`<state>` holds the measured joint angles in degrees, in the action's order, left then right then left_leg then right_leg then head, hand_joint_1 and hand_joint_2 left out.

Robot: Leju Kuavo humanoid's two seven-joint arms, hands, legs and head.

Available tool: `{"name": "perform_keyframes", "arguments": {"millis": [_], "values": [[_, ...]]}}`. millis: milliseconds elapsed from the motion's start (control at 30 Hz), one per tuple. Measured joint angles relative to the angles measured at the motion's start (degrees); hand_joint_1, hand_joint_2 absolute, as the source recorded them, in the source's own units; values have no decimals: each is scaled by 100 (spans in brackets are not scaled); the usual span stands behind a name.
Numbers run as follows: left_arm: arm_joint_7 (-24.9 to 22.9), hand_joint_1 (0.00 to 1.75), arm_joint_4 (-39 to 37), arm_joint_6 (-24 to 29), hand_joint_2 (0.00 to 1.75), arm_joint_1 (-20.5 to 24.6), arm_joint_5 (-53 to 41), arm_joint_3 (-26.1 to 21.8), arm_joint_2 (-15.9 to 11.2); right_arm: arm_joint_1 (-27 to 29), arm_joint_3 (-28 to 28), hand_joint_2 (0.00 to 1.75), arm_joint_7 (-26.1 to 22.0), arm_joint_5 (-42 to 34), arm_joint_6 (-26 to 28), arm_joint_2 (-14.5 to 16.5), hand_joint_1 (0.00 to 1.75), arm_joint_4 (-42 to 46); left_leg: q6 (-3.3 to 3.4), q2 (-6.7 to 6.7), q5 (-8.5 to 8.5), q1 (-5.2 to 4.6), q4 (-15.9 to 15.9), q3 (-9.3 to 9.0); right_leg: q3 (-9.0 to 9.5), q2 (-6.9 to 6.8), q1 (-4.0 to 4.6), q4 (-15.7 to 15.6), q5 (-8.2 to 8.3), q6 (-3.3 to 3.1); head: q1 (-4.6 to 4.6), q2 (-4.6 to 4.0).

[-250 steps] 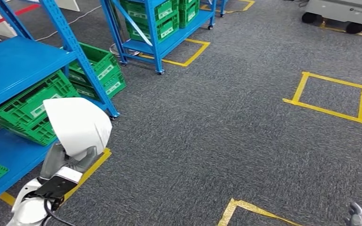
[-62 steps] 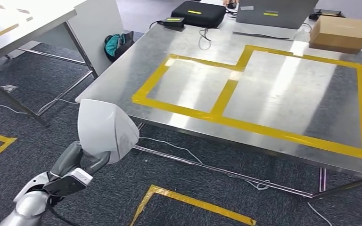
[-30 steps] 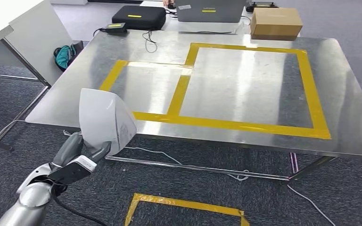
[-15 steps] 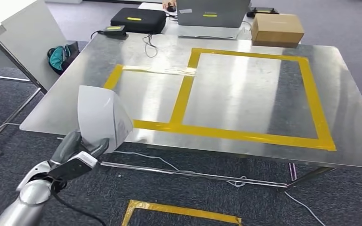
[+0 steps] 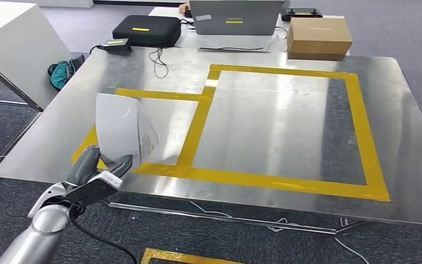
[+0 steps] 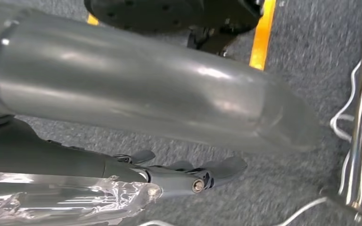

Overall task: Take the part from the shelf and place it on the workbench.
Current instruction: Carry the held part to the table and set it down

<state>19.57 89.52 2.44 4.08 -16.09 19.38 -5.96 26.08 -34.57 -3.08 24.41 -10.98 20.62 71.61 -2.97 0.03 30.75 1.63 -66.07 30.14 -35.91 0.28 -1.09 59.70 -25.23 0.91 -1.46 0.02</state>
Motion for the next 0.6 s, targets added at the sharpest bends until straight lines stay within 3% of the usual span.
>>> {"name": "perform_keyframes", "arguments": {"millis": [67,100,133,167,200,267,300,333,433,500,533,600], "values": [[-1,175,-22,0,175,-5,1,3,2,2,3,0,0,0,-3,2,0,-5,14,-1,333,-23,-591,536,156,27,11,-66,-93,-45,6,-1],[-1,175,-34,-1,175,-8,1,4,2,2,5,0,0,0,-4,3,0,-7,32,-1,540,-37,-703,728,247,46,18,-87,-151,-57,9,-1],[-1,175,-43,-1,175,-9,1,6,3,4,5,0,0,0,-4,4,0,-9,57,-1,653,-52,-672,848,344,65,27,-100,-216,-64,9,-1],[-1,175,-48,0,175,-10,1,8,2,6,5,0,0,0,-4,4,0,-11,90,-1,609,-70,-508,896,443,84,34,-106,-286,-65,13,-1],[-1,175,-50,0,175,-10,1,9,1,7,4,0,0,0,-4,4,0,-12,132,-1,394,-92,-245,897,543,98,41,-108,-359,-61,15,0],[-1,175,-58,1,175,-12,1,12,-4,8,4,0,0,0,-4,5,0,-20,222,1,-343,-150,382,869,675,126,61,-108,-508,-26,27,-1],[-3,175,-63,1,175,-16,1,14,-6,8,4,0,2,0,-5,7,0,-22,251,-1,-622,-175,603,858,714,136,75,-122,-587,1,27,-2],[-5,175,-67,1,175,-20,0,15,-8,11,6,0,3,0,-5,8,0,-25,270,-9,-780,-184,744,850,768,144,89,-116,-632,34,31,-2],[-8,175,-69,4,175,-8,-1,18,0,1,11,0,3,0,-6,8,0,-23,321,-33,-758,-155,830,678,900,112,113,-22,-658,112,12,-2],[-7,175,-70,9,175,1,0,20,5,-19,15,0,1,-1,-5,8,0,-22,377,-31,-691,-142,830,508,615,56,109,497,-669,162,-3,-4],[-7,175,-70,10,175,0,0,21,5,-21,16,0,-1,-1,-5,8,0,-22,398,-29,-625,-142,830,437,364,34,106,881,-761,186,-8,-5],[-7,175,-71,8,175,-12,0,25,10,-12,17,0,2,0,-5,8,0,-23,413,-37,-479,-141,830,285,-121,21,101,1421,-1121,221,-14,-3]]}}
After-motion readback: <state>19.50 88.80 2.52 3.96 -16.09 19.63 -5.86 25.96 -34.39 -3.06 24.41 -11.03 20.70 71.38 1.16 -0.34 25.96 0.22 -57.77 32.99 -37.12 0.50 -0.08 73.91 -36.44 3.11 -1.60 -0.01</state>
